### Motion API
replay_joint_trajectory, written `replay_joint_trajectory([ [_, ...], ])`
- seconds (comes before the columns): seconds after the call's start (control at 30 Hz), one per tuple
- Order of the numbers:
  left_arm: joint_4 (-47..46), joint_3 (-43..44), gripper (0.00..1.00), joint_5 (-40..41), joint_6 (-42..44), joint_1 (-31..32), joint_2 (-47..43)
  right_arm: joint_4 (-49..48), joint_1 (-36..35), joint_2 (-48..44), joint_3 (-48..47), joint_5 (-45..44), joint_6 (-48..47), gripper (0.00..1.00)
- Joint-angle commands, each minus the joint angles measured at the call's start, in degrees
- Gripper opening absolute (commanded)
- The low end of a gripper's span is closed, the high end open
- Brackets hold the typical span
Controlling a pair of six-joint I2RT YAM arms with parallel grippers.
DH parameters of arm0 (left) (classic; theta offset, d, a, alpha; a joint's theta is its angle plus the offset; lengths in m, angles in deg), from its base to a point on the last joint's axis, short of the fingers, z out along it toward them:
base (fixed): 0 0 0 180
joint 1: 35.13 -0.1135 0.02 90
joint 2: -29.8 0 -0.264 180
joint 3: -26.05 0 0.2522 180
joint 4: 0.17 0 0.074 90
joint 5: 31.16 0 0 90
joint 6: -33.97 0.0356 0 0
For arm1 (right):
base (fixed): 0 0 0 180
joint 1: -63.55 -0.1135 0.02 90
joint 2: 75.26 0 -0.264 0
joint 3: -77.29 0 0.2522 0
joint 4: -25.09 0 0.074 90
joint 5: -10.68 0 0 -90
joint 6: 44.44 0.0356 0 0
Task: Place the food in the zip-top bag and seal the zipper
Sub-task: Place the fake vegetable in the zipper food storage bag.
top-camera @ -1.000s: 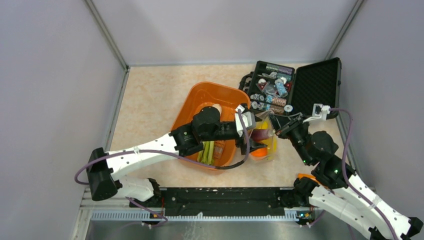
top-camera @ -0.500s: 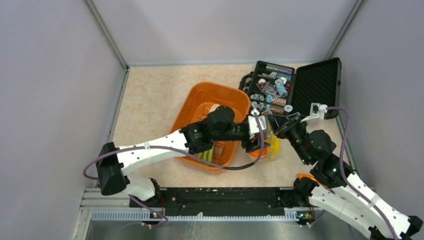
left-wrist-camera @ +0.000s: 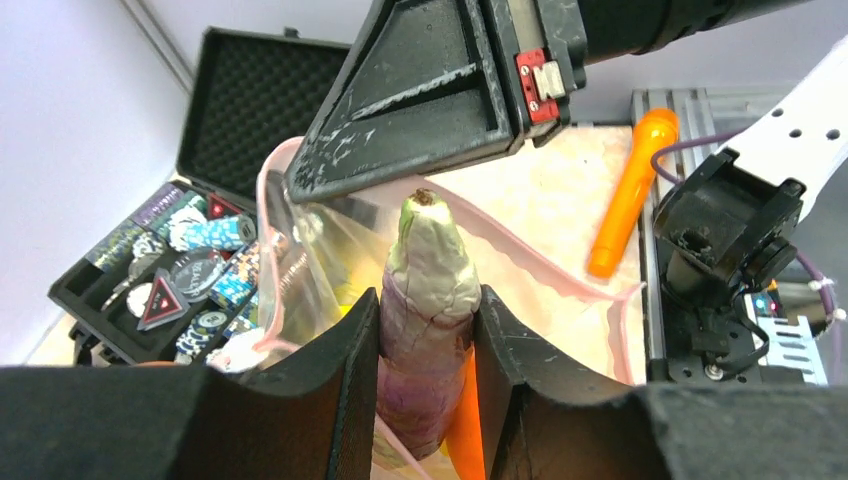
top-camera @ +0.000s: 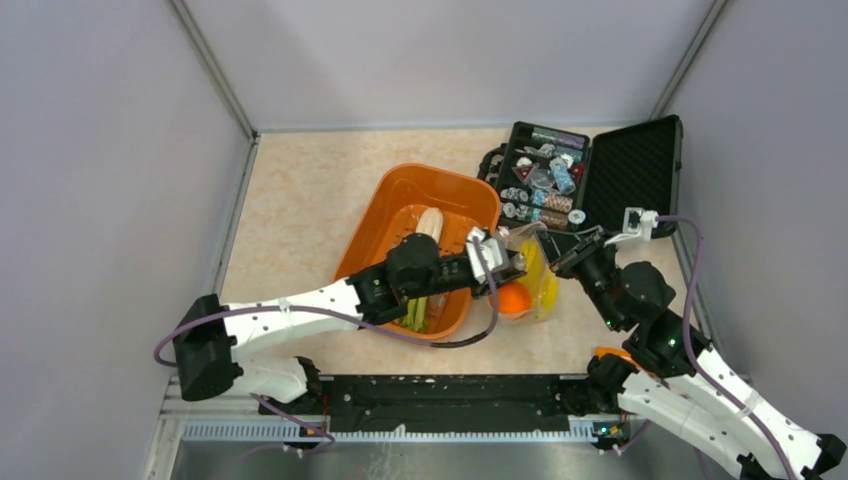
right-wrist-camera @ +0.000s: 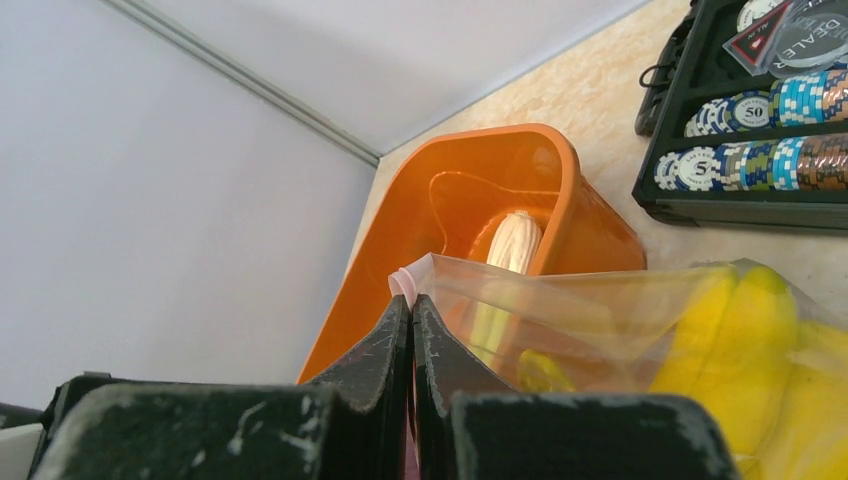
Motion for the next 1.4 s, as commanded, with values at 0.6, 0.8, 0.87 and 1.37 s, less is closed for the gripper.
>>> replay_joint_trajectory([
  [0.6, -53.27, -15.14, 0.21, 7.88, -10.19, 0.0, 5.7, -6.21, 0.33, -1.4, -2.12, 3.31, 1.74, 0.0],
  [0.8, -55.56, -16.11, 0.3, 11.9, -9.56, 0.02, 9.43, -6.5, 0.37, -1.64, -3.1, 4.23, 3.29, 0.0],
  [0.87, -55.7, -16.06, 0.34, 12.02, -9.68, 0.0, 10.93, -6.79, 0.3, -1.66, -3.32, 4.62, 3.87, 0.0],
  [1.37, -16.89, -9.31, 0.9, 8.17, -8.43, 0.0, -8.3, -2.41, 0.36, -3.43, -2.85, -1.52, 0.7, 0.0],
])
